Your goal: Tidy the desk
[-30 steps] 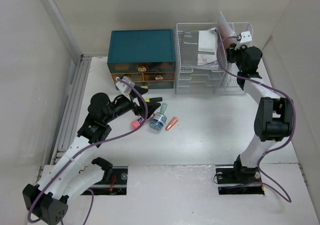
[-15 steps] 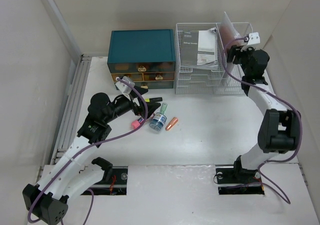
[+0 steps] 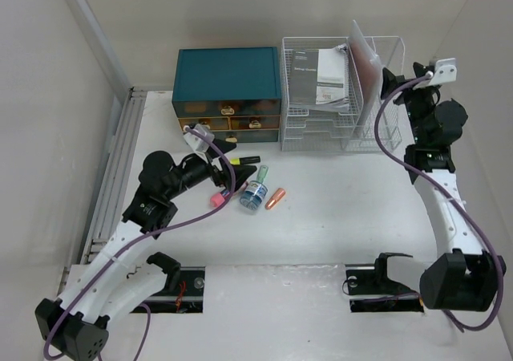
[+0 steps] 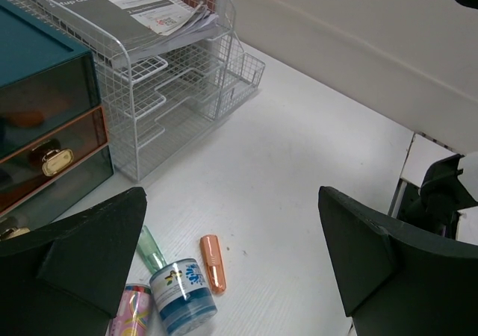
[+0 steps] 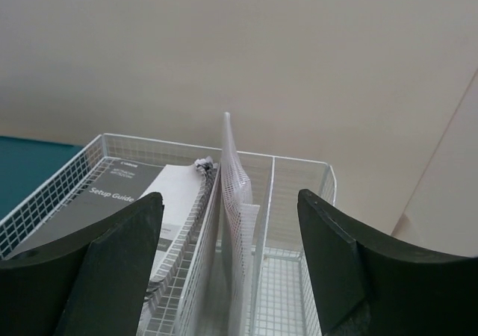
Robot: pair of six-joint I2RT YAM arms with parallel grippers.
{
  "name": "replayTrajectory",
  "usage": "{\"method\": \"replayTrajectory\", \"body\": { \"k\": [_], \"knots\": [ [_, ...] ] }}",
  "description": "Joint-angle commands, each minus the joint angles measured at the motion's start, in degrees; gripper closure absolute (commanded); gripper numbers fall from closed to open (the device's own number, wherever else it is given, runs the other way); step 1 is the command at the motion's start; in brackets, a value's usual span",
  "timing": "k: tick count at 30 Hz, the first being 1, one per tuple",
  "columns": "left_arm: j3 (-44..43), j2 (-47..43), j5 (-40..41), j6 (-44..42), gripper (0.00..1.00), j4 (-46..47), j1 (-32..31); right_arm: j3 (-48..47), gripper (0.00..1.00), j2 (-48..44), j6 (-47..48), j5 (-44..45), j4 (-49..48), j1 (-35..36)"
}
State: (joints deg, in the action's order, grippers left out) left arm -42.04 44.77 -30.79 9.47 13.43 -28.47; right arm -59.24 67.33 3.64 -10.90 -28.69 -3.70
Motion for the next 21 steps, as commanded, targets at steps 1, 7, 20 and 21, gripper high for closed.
{"method": "replayTrajectory", "body": {
  "k": [1,7,20,21],
  "knots": [
    [0.56,-1.62,0.29,-0.69,0.0,1.77,0.08,0.36,0.22,-3.16,-0.74,0.44,2.31,-0.07],
    [0.56,-3.2,9.39,0.72,0.0,1.25,0.08,-0.87,0.49,-8.26,-0.74,-22.93,18.82,-0.07],
    [0.56,-3.73,25.59,3.36,0.0,-7.27,0.08,3.18,0.33,-7.05,28.97,-47.58,50.71,18.0],
    [0.56,-3.73,26.73,3.36,0.0,-7.28,0.08,2.47,0.32,-5.38,31.58,-41.03,52.84,21.69]
  ]
}}
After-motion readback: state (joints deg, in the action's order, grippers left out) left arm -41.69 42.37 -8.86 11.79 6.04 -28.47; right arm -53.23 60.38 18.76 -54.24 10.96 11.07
